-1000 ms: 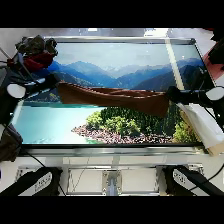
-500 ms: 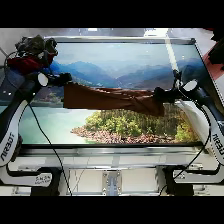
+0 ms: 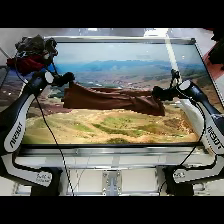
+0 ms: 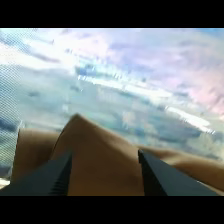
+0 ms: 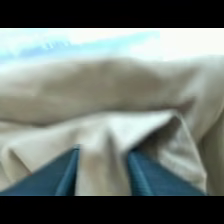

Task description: Fold the shirts.

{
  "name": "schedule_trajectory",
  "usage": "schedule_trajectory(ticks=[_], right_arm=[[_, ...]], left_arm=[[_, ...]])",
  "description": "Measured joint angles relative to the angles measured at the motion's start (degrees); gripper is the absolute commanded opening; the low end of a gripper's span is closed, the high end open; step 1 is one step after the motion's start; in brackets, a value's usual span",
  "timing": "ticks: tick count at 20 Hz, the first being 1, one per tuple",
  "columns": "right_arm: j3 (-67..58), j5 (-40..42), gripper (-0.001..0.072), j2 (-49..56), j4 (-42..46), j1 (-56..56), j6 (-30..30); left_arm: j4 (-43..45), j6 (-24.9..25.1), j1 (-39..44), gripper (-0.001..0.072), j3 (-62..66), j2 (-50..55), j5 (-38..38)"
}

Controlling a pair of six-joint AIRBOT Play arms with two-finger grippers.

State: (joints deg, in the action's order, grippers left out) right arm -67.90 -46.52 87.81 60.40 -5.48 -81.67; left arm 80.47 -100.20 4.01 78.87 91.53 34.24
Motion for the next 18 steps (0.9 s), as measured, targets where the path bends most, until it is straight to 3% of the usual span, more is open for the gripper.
schedule_trajectory(ticks=[2, 3, 6, 10, 18], right_arm=[[-3.76, -1.7, 0.0424, -1.27, 1.53, -1.09, 0.83], [-5.57, -2.99, 0.0499, -2.01, 2.89, -2.14, 1.11], [-8.28, -10.19, 0.0631, -2.86, 4.66, -6.86, 1.11], [-5.16, -18.18, 0.0651, -0.92, 0.15, -13.94, 2.84], [0.11, -20.15, 0.0652, 9.7, -19.91, -18.14, 15.89]], left_arm=[[-0.22, 0.68, -0.04, 0.0506, 3.41, -1.05, -0.02], [-0.33, 1.07, -0.04, 0.0506, 5.11, -1.6, -0.17], [-0.92, 1.81, -0.04, 0.0507, 10.1, -3.34, -0.44], [-4.02, 2.89, 0.0, 0.0507, 13.81, -4.42, -0.55], [-15.52, 11.02, 0.11, 0.0507, 15.3, -4.83, 0.17]])
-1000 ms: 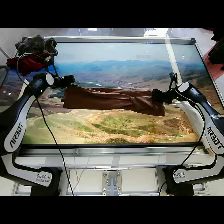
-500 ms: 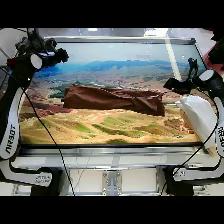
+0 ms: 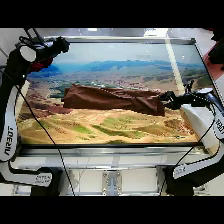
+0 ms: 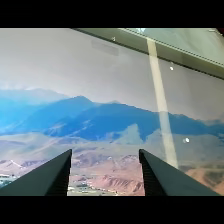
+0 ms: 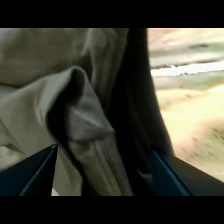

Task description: Fold the shirts.

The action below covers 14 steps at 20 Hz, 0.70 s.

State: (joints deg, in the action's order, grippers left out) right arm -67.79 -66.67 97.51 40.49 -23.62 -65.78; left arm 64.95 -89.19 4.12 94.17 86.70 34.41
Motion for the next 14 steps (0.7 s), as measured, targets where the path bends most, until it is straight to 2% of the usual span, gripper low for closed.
schedule_trajectory(ticks=[3, 4, 5, 6, 7, 8, 9, 10, 14], right_arm=[[0.28, 2.1, 0.0639, 2.19, -4.61, 0.44, 3.48], [0.33, 3.17, 0.0562, 2.58, -5.7, 0.76, 4.33], [0.37, 4.04, 0.045, 2.89, -6.45, 1.22, 5.03], [0.37, 4.7, 0.0291, 3.06, -7.23, 1.75, 5.6], [0.37, 5.27, 0.0178, 3.23, -8.33, 2.36, 6.25], [0.35, 5.66, 0.005, 3.32, -9.16, 2.99, 6.84], [-0.02, 5.86, 0.0031, 3.41, -10.32, 3.65, 7.32], [-0.61, 5.66, 0.003, 3.43, -10.95, 4.15, 7.85], [-5.29, 1.77, 0.0029, 2.12, -12.52, 5.09, 7.69]], left_arm=[[-1.68, 1.22, 0.52, 0.0507, 0.09, -0.02, 1.05], [-1.97, 1.55, 0.81, 0.0507, 0.09, -0.02, 1.27], [-2.25, 1.75, 1.16, 0.0505, 0.11, -0.02, 1.36], [-2.43, 1.9, 1.51, 0.0483, 0.11, -0.02, 1.57], [-2.51, 2.08, 1.9, 0.043, 0.11, -0.02, 1.6], [-2.64, 2.19, 2.27, 0.0284, 0.11, -0.02, 1.62], [-2.73, 2.25, 2.62, 0.0034, 0.11, -0.02, 1.68], [-2.78, 2.4, 2.95, 0.001, 0.11, 0.0, 1.88], [-2.89, 2.67, 4.33, 0.0009, 0.13, 1.66, 6.71]])
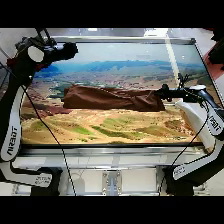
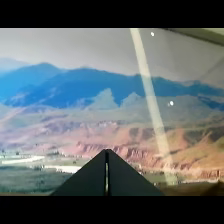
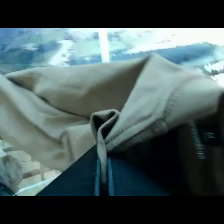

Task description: Fold the shirts.

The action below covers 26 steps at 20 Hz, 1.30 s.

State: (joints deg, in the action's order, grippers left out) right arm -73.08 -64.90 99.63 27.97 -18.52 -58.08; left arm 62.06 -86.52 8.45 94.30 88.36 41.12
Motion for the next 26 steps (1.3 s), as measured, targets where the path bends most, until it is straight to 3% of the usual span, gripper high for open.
schedule_trajectory(ticks=[5, 6, 7, 8, 10, 11, 16, 26], right_arm=[[-6.45, -3.1, 0.0053, -4.79, 8.24, 1.36, -7.87], [-7.02, -3.58, 0.0226, -5.31, 11.08, 1.51, -10.12], [-7.45, -4.5, 0.0477, -5.7, 14.38, 1.55, -12.15], [-7.78, -4.85, 0.0516, -6.01, 18.36, 1.64, -13.81], [-8.2, -6.64, 0.0522, -6.34, 26.32, 1.7, -16.39], [-8.35, -6.71, 0.0601, -6.45, 30.18, 1.7, -17.59], [-8.59, -4.7, 0.0621, -4.24, 37.99, 1.31, -20.63], [-8.63, -1.73, 0.0607, 4.22, 29.18, -1.68, -13.81]], left_arm=[[0.15, 2.64, 5.7, 0.0009, -0.02, 6.88, 10.82], [0.15, 3.26, 7.28, 0.001, -0.02, 7.87, 11.06], [0.11, 3.96, 8.59, 0.001, 0.02, 8.5, 10.84], [0.02, 4.37, 9.77, 0.001, 0.17, 9.05, 9.88], [0.09, 4.96, 11.08, 0.001, 0.85, 9.62, 8.02], [0.11, 5.18, 11.47, 0.001, 1.2, 9.79, 7.61], [0.37, 5.57, 12.41, 0.001, 2.51, 10.21, 6.34], [0.55, 5.75, 12.59, 0.001, 2.84, 10.21, 5.18]])
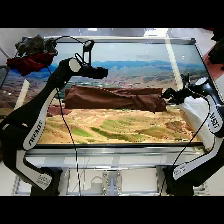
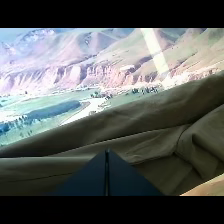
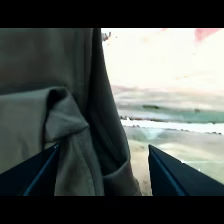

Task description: Fold the shirts.

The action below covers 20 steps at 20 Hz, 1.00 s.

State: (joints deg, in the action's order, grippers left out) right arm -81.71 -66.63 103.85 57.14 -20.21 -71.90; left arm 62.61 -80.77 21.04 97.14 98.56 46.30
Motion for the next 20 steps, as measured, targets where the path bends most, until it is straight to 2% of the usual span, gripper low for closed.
schedule_trajectory(ticks=[4, 6, 8, 9, 10, 15, 20], right_arm=[[-0.04, -0.55, 0.0587, 2.54, -9.88, -0.22, 4.37], [0.0, -1.03, 0.0456, 3.26, -13.9, 0.04, 6.19], [-0.02, -1.7, 0.0283, 3.54, -17.16, 0.33, 7.28], [0.0, -2.05, 0.0176, 3.69, -18.14, 0.46, 7.65], [0.0, -2.34, 0.0028, 3.69, -19.54, 0.5, 7.93], [0.0, -3.98, 0.0029, 2.75, -25.2, 0.61, 8.22], [-1.14, -7.08, 0.0027, -3.34, -26.27, 2.95, 5.6]], left_arm=[[-0.02, -0.22, 0.0, 0.001, 0.0, 0.0, -0.26], [-0.02, -0.46, 0.0, 0.001, 0.0, 0.0, -0.31], [-0.04, -0.92, 0.0, 0.001, 0.0, 0.02, -0.35], [-0.04, -1.33, 0.0, 0.0009, 0.0, 0.04, -0.35], [-0.02, -1.6, 0.0, 0.0009, 0.0, 0.11, -0.26], [0.31, -3.78, 0.37, 0.0009, 0.04, 2.56, 3.76], [-0.09, -5.01, 3.41, 0.0009, 0.04, 8.83, 5.46]])
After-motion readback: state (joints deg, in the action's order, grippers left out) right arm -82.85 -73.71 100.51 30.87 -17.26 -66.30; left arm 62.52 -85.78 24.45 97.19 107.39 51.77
